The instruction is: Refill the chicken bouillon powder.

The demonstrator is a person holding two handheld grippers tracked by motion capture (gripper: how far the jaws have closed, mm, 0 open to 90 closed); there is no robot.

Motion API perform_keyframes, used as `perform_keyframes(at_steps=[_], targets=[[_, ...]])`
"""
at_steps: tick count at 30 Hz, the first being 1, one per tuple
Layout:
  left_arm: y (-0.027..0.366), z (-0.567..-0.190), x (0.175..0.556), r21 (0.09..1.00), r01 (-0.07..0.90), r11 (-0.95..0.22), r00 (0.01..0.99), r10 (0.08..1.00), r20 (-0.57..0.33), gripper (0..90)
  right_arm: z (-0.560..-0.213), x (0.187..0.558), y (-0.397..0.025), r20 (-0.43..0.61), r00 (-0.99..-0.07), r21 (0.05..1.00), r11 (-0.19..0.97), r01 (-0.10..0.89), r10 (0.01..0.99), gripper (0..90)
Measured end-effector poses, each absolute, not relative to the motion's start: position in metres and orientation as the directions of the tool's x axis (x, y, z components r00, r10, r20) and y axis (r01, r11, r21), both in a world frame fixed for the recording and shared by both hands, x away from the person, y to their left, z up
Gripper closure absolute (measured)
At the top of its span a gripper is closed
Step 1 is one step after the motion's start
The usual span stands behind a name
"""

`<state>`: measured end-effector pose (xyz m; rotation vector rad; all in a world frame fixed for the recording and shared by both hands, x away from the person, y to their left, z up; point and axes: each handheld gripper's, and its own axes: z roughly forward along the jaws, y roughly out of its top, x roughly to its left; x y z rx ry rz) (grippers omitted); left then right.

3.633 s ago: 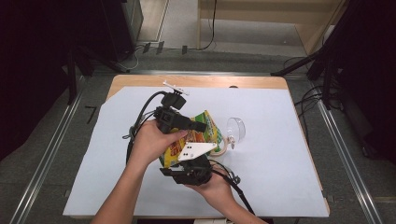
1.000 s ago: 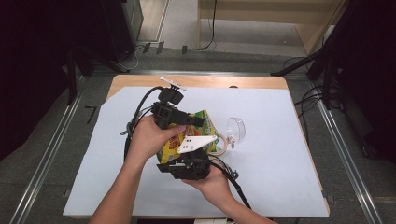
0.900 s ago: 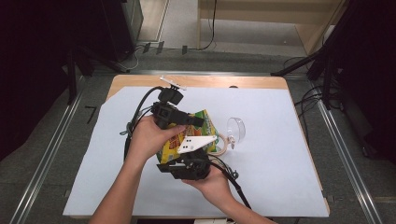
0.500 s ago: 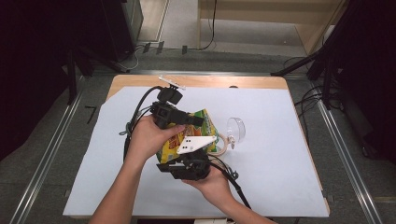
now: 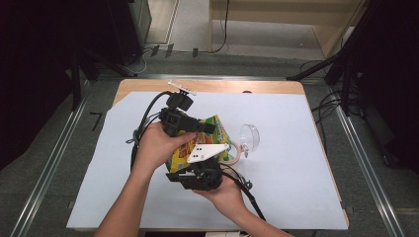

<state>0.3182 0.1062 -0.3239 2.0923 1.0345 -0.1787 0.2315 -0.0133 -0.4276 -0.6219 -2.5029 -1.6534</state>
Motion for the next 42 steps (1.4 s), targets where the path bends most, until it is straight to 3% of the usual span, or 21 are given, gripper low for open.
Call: perform_keyframes(at_steps=[42], targets=[[0.1127, -0.3269, 0.3187, 0.579, 0.738, -0.347, 0.638, 0.639, -0.43, 70.1, -0.4282, 0.2327, -0.0099, 0.27, -0.922, 0.864, 0.352, 0.36, 0.279, 73.6]])
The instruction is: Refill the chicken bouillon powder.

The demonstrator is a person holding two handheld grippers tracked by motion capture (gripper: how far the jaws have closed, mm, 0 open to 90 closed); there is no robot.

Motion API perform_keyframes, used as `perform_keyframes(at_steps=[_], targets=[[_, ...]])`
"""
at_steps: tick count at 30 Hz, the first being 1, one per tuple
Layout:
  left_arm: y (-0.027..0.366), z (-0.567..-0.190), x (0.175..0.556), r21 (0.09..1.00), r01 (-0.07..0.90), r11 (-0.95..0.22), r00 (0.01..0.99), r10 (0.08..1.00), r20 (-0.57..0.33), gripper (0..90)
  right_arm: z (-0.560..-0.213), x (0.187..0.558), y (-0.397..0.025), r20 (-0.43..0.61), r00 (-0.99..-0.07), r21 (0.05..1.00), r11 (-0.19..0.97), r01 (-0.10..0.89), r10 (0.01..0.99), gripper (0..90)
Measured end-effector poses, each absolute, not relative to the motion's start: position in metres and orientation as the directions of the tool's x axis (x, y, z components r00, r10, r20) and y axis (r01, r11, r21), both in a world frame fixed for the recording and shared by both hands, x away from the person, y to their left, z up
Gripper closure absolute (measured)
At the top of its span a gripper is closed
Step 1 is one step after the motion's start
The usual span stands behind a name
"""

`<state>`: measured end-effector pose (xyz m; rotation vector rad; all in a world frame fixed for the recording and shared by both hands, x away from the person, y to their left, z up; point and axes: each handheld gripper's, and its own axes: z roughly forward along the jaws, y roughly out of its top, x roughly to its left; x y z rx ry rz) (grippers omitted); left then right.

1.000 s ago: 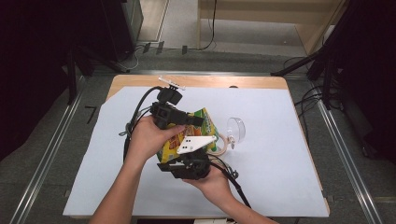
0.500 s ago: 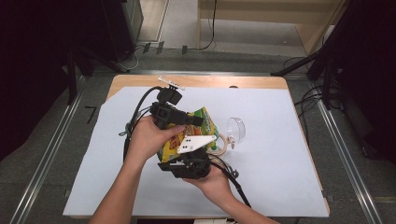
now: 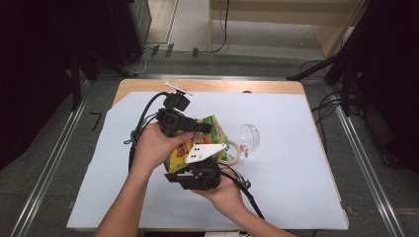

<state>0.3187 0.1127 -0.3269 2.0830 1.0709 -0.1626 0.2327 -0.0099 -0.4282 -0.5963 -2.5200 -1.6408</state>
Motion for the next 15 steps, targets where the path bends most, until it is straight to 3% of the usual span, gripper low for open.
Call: perform_keyframes(at_steps=[15], targets=[[0.1099, -0.3222, 0.3125, 0.599, 0.719, -0.353, 0.655, 0.634, -0.412, 69.0, -0.4278, 0.232, -0.0097, 0.267, -0.922, 0.867, 0.347, 0.357, 0.281, 74.1]])
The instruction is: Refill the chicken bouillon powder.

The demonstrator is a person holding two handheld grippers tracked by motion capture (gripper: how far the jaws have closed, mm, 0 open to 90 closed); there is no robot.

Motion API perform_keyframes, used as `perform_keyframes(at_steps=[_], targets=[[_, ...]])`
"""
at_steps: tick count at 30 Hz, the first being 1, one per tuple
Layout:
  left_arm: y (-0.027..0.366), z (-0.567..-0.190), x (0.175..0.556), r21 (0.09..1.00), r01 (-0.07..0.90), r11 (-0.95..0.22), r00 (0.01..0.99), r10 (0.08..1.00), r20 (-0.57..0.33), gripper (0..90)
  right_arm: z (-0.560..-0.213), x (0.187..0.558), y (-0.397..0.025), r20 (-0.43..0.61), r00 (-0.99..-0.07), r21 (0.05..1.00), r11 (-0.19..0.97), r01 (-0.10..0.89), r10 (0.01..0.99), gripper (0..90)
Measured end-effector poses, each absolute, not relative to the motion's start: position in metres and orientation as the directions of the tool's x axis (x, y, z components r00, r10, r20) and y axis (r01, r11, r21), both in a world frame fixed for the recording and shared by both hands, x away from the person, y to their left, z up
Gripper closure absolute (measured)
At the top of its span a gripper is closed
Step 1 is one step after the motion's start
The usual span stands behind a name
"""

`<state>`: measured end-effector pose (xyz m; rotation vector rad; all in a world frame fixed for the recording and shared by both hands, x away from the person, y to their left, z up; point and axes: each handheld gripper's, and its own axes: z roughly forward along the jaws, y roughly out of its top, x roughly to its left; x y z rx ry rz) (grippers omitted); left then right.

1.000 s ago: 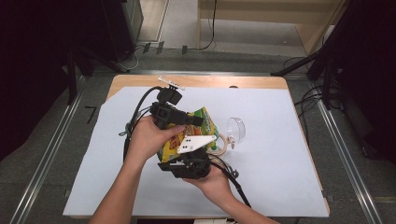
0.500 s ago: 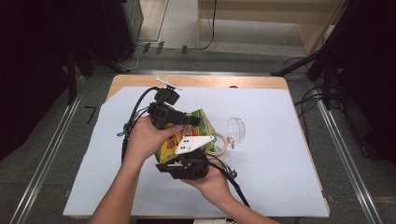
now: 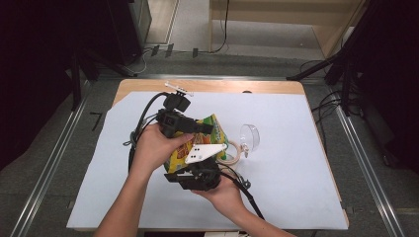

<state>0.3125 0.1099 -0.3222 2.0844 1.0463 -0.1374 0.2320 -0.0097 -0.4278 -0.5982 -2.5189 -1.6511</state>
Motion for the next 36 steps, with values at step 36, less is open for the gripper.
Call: perform_keyframes(at_steps=[36], targets=[[0.104, -0.328, 0.323, 0.576, 0.73, -0.367, 0.655, 0.616, -0.437, 69.4, -0.428, 0.232, -0.016, 0.264, -0.916, 0.864, 0.348, 0.364, 0.302, 73.7]])
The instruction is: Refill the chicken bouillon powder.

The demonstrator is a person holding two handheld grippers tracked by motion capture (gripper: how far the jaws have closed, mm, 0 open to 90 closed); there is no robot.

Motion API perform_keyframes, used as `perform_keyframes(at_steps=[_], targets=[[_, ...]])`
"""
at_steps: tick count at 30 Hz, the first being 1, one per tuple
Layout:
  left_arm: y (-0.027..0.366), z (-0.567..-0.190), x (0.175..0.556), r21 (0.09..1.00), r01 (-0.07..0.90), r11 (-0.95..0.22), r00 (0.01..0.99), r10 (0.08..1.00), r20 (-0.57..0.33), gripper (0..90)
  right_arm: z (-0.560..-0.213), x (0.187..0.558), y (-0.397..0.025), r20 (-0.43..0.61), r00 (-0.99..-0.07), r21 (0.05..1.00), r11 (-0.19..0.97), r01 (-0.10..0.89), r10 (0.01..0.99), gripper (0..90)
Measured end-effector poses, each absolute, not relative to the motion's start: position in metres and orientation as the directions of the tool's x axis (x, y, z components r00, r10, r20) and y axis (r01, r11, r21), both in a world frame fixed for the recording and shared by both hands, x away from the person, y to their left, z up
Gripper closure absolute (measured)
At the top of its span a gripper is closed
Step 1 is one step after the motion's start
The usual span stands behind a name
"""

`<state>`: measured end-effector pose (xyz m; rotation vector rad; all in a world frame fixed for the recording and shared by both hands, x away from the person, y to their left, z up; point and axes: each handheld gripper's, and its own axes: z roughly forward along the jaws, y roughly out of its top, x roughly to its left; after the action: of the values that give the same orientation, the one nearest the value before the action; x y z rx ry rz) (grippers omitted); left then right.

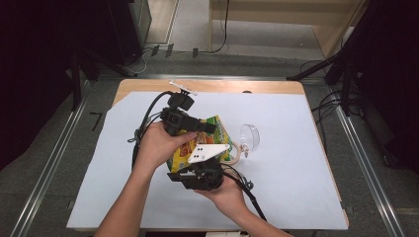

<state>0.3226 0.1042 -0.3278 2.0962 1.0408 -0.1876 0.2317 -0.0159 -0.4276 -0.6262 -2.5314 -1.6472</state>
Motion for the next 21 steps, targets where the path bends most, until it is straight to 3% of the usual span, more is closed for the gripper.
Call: perform_keyframes(at_steps=[21], targets=[[0.0973, -0.3294, 0.3278, 0.571, 0.728, -0.38, 0.663, 0.603, -0.444, 69.2, -0.4278, 0.2324, -0.0221, 0.261, -0.908, 0.864, 0.341, 0.371, 0.327, 73.4]])
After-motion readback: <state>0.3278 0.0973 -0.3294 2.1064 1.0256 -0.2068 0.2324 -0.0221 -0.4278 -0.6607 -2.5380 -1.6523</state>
